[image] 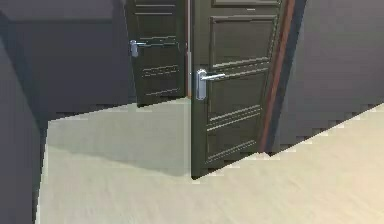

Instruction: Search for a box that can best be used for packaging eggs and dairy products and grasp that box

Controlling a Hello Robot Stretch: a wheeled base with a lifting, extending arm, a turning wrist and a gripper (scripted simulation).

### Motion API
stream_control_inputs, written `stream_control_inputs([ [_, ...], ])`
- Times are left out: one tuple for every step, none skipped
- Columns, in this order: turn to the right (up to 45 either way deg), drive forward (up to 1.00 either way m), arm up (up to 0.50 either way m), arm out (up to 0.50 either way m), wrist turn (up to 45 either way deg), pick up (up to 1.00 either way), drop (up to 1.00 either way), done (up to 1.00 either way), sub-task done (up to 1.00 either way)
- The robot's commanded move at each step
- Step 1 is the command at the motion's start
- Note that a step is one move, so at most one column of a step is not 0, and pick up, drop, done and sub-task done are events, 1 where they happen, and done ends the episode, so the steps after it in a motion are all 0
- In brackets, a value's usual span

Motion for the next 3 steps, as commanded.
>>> stream_control_inputs([
  [45.0,0.00,0.00,0.00,0.0,0.00,0.00,0.00,0.00],
  [15.0,0.00,0.00,0.00,0.0,0.00,0.00,0.00,0.00],
  [0.0,0.05,0.00,0.00,0.0,0.00,0.00,0.00,0.00],
])
